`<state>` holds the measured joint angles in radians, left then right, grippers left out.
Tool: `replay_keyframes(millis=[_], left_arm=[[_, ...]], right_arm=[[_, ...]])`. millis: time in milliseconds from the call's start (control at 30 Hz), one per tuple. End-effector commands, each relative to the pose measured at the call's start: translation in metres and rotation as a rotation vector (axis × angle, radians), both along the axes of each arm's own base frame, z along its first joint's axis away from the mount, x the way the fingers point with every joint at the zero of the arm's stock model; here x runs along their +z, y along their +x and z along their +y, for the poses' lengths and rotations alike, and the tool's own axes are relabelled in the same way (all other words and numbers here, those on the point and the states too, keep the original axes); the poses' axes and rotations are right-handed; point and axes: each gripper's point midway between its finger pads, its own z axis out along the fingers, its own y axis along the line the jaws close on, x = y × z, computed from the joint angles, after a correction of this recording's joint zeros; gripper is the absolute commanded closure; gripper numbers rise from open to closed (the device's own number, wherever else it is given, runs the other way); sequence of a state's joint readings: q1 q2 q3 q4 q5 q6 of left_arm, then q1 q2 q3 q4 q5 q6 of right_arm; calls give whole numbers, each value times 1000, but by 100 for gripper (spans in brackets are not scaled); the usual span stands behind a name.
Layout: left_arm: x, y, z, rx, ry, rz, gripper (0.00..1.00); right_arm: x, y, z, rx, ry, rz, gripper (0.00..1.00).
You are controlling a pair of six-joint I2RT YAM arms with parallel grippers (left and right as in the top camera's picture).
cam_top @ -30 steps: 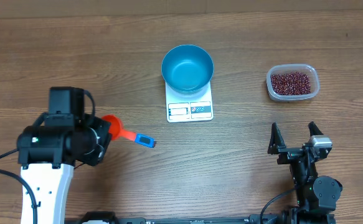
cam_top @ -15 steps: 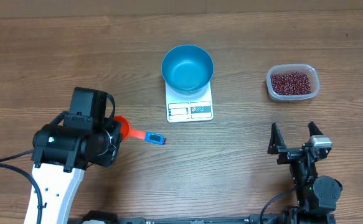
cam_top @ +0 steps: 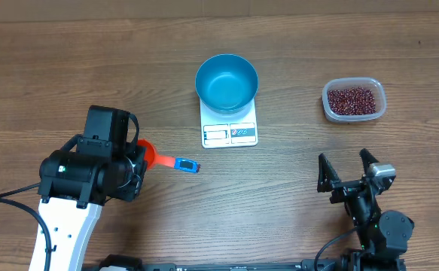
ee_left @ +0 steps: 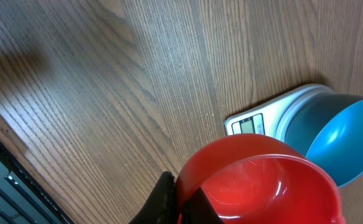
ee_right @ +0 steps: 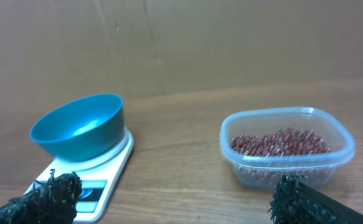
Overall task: Scoop item into bowl and weigh 150g on scale
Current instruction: 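Move the right gripper toward the red cup's blue handle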
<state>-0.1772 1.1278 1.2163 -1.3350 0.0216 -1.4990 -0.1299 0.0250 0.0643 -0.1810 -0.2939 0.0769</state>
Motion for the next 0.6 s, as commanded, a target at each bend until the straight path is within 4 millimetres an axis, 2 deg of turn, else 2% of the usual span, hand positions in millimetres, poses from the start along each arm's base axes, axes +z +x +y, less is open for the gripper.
replay_keyframes(millis=[0,167,333,467,567], left_arm=[[5,2,1,24,8,-20,96],[5,2,1,24,7,-20,96],[5,2,1,41,2,-18,96],[4,2,1,85,-18,-12,96],[4,2,-3,118,-49,-1,96]], right_arm=[[45,-8,6,28,25,-50,0],[81,-16,9,35,37,28,0],[102,-21,22,111,67,151,0],[111,-24,41,226,107,238,0],[121,-29,67,408,144,236,0]])
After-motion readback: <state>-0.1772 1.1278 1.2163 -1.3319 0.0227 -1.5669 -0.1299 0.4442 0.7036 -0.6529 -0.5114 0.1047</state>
